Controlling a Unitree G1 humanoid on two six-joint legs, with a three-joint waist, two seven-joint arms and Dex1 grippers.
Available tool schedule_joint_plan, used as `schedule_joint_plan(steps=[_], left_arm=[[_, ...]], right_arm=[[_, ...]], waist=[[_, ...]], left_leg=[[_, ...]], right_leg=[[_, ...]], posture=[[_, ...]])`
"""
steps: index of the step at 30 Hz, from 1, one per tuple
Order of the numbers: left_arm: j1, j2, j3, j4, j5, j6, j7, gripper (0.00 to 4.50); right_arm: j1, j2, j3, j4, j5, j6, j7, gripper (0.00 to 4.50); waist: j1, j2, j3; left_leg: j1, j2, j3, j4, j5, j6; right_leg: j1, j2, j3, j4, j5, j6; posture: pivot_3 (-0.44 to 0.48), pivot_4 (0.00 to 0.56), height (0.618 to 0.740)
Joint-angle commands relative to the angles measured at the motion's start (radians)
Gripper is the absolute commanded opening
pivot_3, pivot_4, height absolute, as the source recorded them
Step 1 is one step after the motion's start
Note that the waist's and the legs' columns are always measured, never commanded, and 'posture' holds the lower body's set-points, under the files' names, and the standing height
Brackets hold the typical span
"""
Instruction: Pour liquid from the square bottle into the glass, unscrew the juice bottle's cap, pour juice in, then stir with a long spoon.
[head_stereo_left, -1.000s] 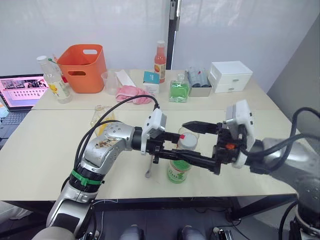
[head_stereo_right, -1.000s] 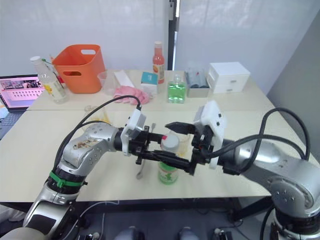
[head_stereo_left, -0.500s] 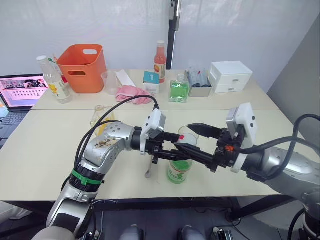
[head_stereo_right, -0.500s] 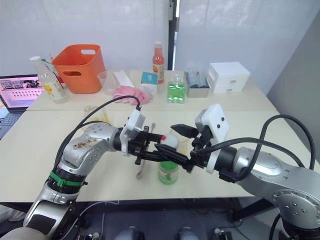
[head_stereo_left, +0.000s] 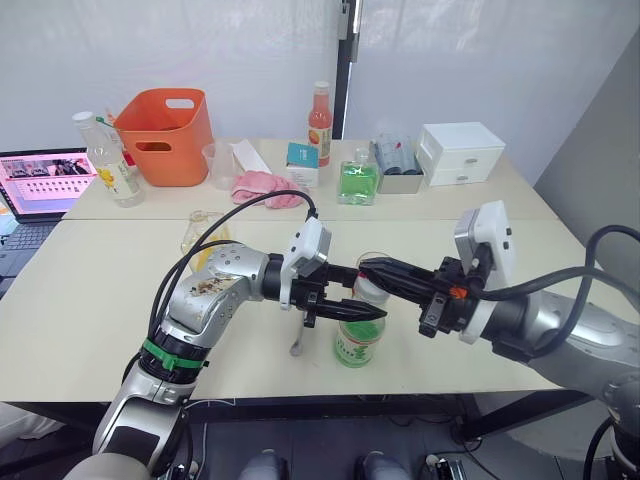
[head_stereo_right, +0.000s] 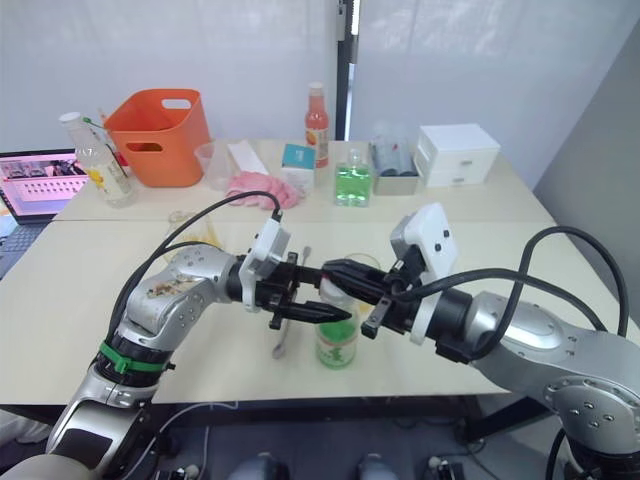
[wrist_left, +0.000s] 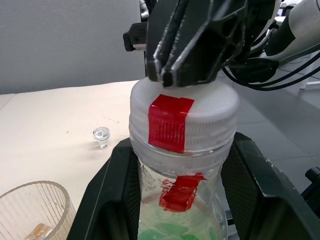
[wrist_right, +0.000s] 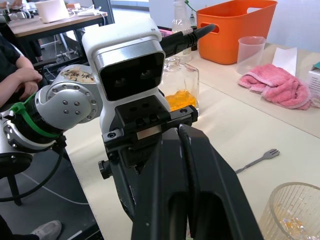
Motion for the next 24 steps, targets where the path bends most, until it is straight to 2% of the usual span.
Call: schedule_joint_plan(steps=[1,5,24], left_arm=[[0.007,0.014,-0.034,0.01,0.031,0.023,-0.01,1.71],[0.005,0.011,-0.035,0.013,0.032,0.022,-0.009,1.71],[0.01,0.015,-0.034,0.004,0.029,0.03,-0.003,1.71]], right_arm=[[-0.025,-0.019,-0.02,-0.019,0.063,-0.05,-0.011,1.19],[-0.03,-0.063,-0.008,-0.023,0.061,-0.048,-0.001,2.49],[0.037,-0.121,0.038,-0.031,-0.019,-0.051,0.04,2.54]], waist=[[0.0,0.0,0.0],[0.0,0.0,0.0],[0.001,0.0,0.0]], left_leg=[[0.0,0.0,0.0,0.0,0.0,0.0],[0.0,0.0,0.0,0.0,0.0,0.0],[0.0,0.0,0.0,0.0,0.0,0.0]], right_leg=[[0.0,0.0,0.0,0.0,0.0,0.0],[0.0,0.0,0.0,0.0,0.0,0.0],[0.0,0.0,0.0,-0.001,0.0,0.0]], posture=[[0.0,0.15,0.715],[0.0,0.15,0.715],[0.0,0.15,0.715]])
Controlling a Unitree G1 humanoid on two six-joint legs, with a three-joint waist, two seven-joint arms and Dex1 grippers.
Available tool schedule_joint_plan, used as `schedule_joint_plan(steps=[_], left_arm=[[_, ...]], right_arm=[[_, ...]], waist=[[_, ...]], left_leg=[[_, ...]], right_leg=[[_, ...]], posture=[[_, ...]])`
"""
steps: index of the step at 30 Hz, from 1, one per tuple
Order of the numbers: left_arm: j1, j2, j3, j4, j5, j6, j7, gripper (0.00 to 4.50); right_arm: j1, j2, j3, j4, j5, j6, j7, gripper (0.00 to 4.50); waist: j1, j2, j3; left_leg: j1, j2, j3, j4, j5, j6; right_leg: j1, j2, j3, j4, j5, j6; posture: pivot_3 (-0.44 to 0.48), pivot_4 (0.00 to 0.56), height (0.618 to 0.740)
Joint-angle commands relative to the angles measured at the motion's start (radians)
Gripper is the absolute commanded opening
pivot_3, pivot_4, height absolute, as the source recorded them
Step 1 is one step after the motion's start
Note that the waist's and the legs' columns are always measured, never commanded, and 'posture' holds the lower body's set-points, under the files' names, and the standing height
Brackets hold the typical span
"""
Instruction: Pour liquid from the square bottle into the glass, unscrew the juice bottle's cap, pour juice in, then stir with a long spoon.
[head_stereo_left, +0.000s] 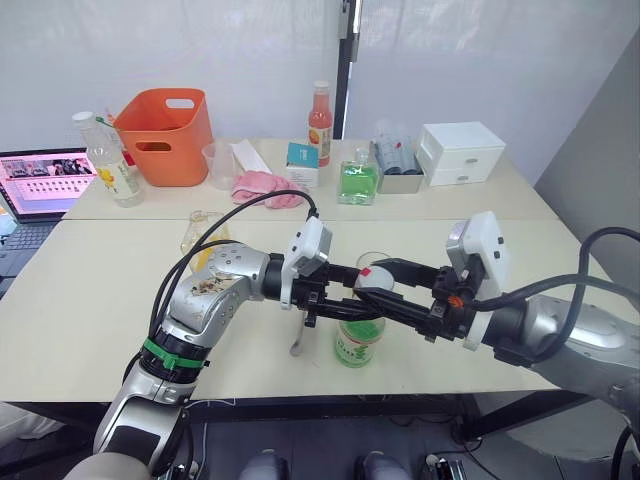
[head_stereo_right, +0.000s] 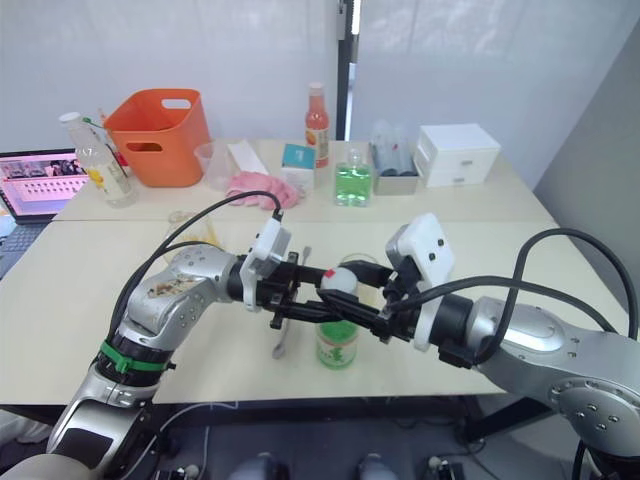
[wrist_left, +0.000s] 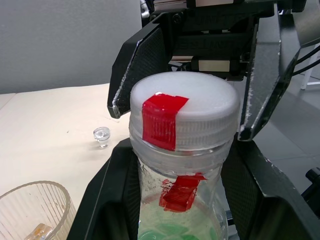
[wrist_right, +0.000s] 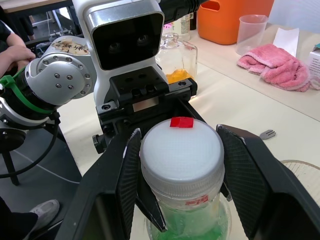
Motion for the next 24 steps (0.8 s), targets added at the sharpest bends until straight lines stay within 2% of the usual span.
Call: schedule_joint_plan(steps=[1,12,13,14,15,16,24], left_arm=[[0.011,0.017,-0.033,0.002,0.029,0.028,-0.007,1.71],[0.006,0.015,-0.033,0.007,0.029,0.03,-0.008,1.71],[0.006,0.015,-0.034,0.008,0.03,0.03,-0.008,1.71],[0.005,0.015,-0.034,0.009,0.03,0.03,-0.009,1.71],[0.004,0.016,-0.035,0.009,0.031,0.03,-0.009,1.71],[0.003,0.015,-0.035,0.01,0.031,0.03,-0.009,1.71],[0.007,0.028,-0.029,0.001,0.031,0.031,-0.006,1.71]], right_arm=[[0.002,-0.01,-0.006,-0.025,0.002,-0.017,0.009,2.54],[-0.002,0.0,-0.008,-0.028,-0.01,-0.028,0.01,2.54],[-0.007,-0.001,-0.008,-0.024,-0.017,-0.03,0.032,2.54],[-0.013,-0.004,-0.007,-0.017,-0.031,-0.032,0.066,2.01],[-0.018,-0.008,-0.006,-0.007,-0.046,-0.033,0.101,1.75],[-0.02,-0.012,-0.005,0.003,-0.061,-0.033,0.138,1.66],[-0.101,-0.041,0.032,0.169,-0.226,-0.071,0.515,1.66]], waist=[[0.0,0.0,0.0],[0.0,0.0,0.0],[0.0,0.0,0.0],[0.0,0.0,0.0],[0.0,0.0,0.0],[0.0,0.0,0.0],[0.0,0.0,0.0]], left_leg=[[0.0,0.0,0.0,0.0,0.0,0.0],[0.0,0.0,0.0,0.0,0.0,0.0],[0.0,0.0,0.0,0.0,0.0,0.0],[0.0,0.0,0.0,0.0,0.0,0.0],[0.0,0.0,0.0,0.0,0.0,0.0],[0.0,0.0,0.0,0.0,0.0,0.0],[0.0,0.0,0.0,0.0,0.0,0.0]], right_leg=[[0.0,0.0,0.0,0.0,0.0,0.0],[0.0,0.0,0.0,0.0,0.0,0.0],[0.0,0.0,0.0,0.0,0.0,0.0],[0.0,0.0,0.0,0.0,0.0,0.0],[0.0,0.0,0.0,0.0,0.0,0.0],[0.0,0.0,0.0,0.0,0.0,0.0],[0.0,0.0,0.0,0.0,0.0,0.0]], posture=[[0.0,0.15,0.715],[0.0,0.15,0.715],[0.0,0.15,0.715],[0.0,0.15,0.715],[0.0,0.15,0.715],[0.0,0.15,0.715],[0.0,0.15,0.715]])
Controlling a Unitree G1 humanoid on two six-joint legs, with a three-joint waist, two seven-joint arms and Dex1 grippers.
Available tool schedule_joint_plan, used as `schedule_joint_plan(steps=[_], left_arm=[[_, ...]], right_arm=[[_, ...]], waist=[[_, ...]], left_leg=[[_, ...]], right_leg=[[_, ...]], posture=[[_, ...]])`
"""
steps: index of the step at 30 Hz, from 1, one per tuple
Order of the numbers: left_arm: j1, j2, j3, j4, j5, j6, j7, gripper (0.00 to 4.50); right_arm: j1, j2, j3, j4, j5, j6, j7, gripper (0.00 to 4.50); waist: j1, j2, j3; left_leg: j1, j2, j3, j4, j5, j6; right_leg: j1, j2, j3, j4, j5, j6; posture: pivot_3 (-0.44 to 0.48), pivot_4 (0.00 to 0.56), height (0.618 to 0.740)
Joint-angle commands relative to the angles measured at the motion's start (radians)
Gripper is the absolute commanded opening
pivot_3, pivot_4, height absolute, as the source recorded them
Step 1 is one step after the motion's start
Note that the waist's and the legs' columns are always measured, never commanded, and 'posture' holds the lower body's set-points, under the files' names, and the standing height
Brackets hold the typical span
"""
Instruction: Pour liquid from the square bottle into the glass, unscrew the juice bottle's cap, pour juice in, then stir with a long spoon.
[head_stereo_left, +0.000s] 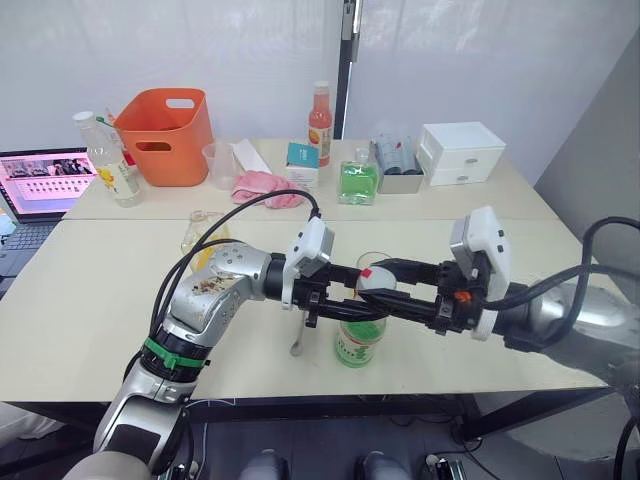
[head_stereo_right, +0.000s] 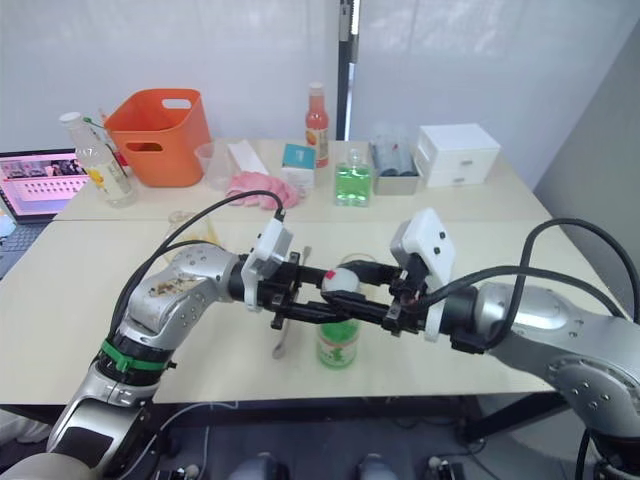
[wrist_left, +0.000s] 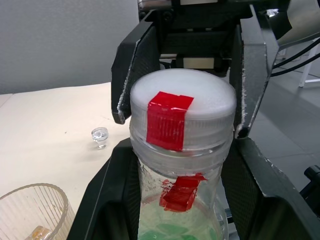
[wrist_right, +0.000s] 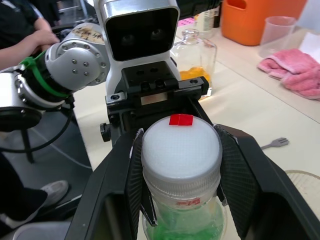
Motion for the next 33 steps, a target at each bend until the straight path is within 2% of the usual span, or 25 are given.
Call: schedule_joint_plan(steps=[1,3,5,12,16,24,33], left_arm=[[0.017,0.027,-0.025,0.003,0.03,0.032,-0.004,1.71],[0.02,0.03,-0.024,-0.001,0.028,0.033,-0.002,1.71],[0.025,0.033,-0.023,-0.008,0.025,0.036,-0.001,1.71],[0.032,0.039,-0.025,-0.02,0.018,0.042,0.004,1.71],[0.037,0.041,-0.025,-0.027,0.015,0.044,0.01,1.71],[0.041,0.042,-0.027,-0.026,0.014,0.039,0.016,1.71],[0.045,0.037,-0.038,-0.016,0.017,0.028,0.003,1.71]], right_arm=[[-0.057,-0.008,0.01,0.058,-0.063,-0.047,0.185,1.66],[-0.087,-0.005,0.031,0.108,-0.107,-0.065,0.289,1.66],[-0.131,-0.016,0.09,0.197,-0.185,-0.099,0.459,1.66],[-0.323,0.02,0.251,0.457,-0.382,-0.186,0.824,1.66],[-0.398,0.069,0.29,0.57,-0.465,-0.222,0.911,1.66],[-0.428,0.109,0.289,0.614,-0.515,-0.227,0.982,1.66],[-0.527,0.17,0.371,0.73,-0.6,-0.224,1.109,1.66]], waist=[[-0.001,0.0,0.0],[-0.001,0.0,0.0],[-0.001,0.0,0.0],[-0.002,0.0,0.0],[-0.002,0.0,0.0],[0.0,0.0,0.0],[-0.004,0.0,0.0]], left_leg=[[0.0,0.0,0.0,0.0,0.0,0.0],[0.0,0.0,0.0,0.0,0.0,0.0],[0.0,0.0,0.0,0.0,0.0,0.0],[0.0,0.0,0.0,0.0,0.0,0.0],[0.0,0.0,0.001,0.0,0.0,0.0],[0.001,0.0,0.001,0.0,0.0,0.0],[0.002,0.0,0.001,0.0,0.0,0.0]], right_leg=[[0.0,0.0,0.0,0.0,0.0,0.0],[0.0,0.0,0.0,0.0,0.0,0.0],[0.0,0.0,0.0,0.0,0.0,0.0],[0.0,0.0,0.0,0.0,0.0,0.0],[0.0,0.0,0.0,0.0,0.0,0.0],[0.0,0.0,0.0,0.002,0.0,0.0],[0.0,0.0,0.0,0.003,0.0,0.0]], posture=[[0.0,0.15,0.715],[0.0,0.15,0.715],[0.0,0.15,0.715],[0.0,0.15,0.715],[0.0,0.15,0.715],[0.0,0.15,0.715],[0.0,0.15,0.715]])
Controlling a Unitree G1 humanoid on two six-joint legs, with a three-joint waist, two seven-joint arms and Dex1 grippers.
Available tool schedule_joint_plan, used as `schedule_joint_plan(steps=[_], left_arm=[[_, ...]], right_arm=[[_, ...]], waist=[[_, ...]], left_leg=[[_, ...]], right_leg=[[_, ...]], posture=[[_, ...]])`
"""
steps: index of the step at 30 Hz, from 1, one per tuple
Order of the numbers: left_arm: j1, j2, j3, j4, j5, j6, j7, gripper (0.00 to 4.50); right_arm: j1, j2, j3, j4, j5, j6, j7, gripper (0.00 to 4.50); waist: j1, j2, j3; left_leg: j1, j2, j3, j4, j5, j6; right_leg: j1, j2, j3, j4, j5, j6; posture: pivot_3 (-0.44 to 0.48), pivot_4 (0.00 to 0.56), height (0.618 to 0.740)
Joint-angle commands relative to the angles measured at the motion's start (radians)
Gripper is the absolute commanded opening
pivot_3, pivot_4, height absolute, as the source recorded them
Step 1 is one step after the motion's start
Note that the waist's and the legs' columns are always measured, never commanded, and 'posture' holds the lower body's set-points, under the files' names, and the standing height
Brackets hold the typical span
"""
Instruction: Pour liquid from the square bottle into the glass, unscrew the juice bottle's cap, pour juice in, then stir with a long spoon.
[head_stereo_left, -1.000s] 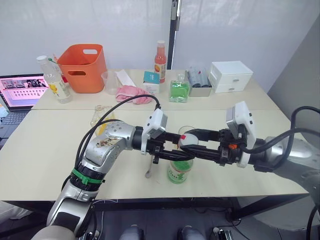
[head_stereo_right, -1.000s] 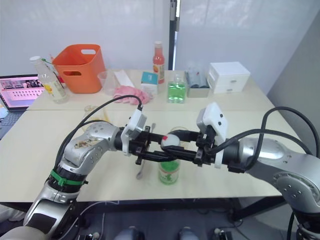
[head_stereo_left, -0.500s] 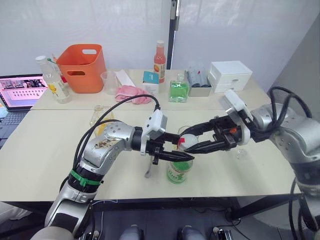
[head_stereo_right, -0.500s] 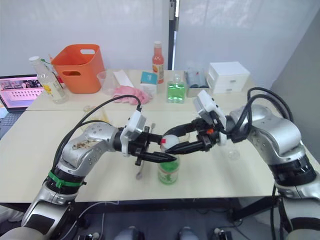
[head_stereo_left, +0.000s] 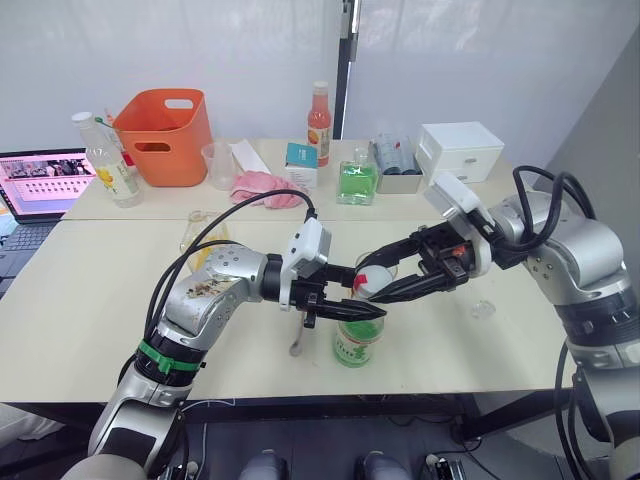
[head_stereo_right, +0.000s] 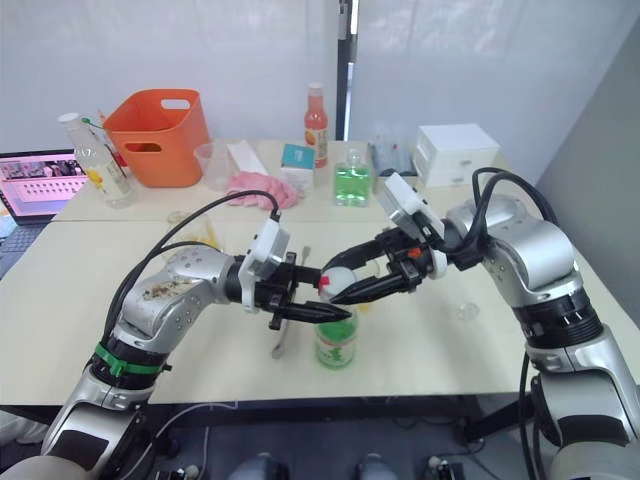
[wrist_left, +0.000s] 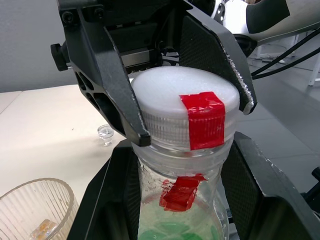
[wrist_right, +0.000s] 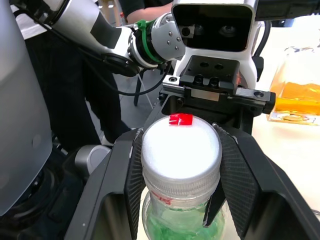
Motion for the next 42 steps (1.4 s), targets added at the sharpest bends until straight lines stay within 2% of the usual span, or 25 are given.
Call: schedule_joint_plan(steps=[1,10,23,34,41,42], left_arm=[[0.024,0.017,-0.038,0.014,0.024,0.024,-0.029,1.71],[0.025,0.012,-0.037,0.022,0.03,0.017,-0.032,1.71],[0.023,0.013,-0.036,0.022,0.029,0.023,-0.036,1.71],[0.017,0.008,-0.038,0.022,0.029,0.028,-0.035,1.71],[0.017,0.007,-0.038,0.017,0.028,0.03,-0.029,1.71],[0.018,0.006,-0.034,0.017,0.027,0.029,-0.025,1.71]], right_arm=[[-0.029,0.018,0.03,0.058,-0.059,-0.003,0.05,1.66],[-0.054,0.043,0.009,0.097,-0.057,0.002,0.063,1.66],[-0.111,0.047,-0.114,0.026,0.053,0.085,0.029,1.66],[-0.113,0.037,-0.163,-0.013,0.064,0.108,0.015,1.66],[0.011,-0.036,-0.275,-0.084,0.054,0.165,-0.183,1.66],[0.119,-0.061,-0.335,-0.155,0.04,0.194,-0.27,1.66]], waist=[[-0.001,0.0,0.0],[-0.005,0.0,0.0],[-0.005,0.0,0.0],[-0.003,0.001,0.001],[0.005,0.001,0.001],[0.004,0.001,0.001]], left_leg=[[0.0,0.0,0.0,0.0,0.0,0.0],[0.001,0.0,0.0,0.0,0.0,0.0],[0.0,0.0,0.0,0.0,0.0,0.0],[0.0,0.0,0.0,0.0,0.0,0.0],[-0.001,-0.001,0.0,0.0,0.0,0.0],[-0.001,-0.001,0.001,0.0,0.0,0.0]], right_leg=[[0.0,0.0,0.0,0.0,0.0,0.0],[0.0,0.0,0.0,0.001,0.0,0.0],[-0.001,0.0,0.0,0.002,0.0,0.0],[-0.001,0.0,0.0,0.001,0.0,0.0],[-0.001,-0.001,0.0,0.001,0.0,0.0],[-0.001,-0.001,0.0,0.001,0.0,0.0]], posture=[[0.0,0.15,0.715],[0.0,0.15,0.715],[0.0,0.15,0.715],[0.0,0.15,0.715],[0.0,0.15,0.715],[0.0,0.15,0.715]])
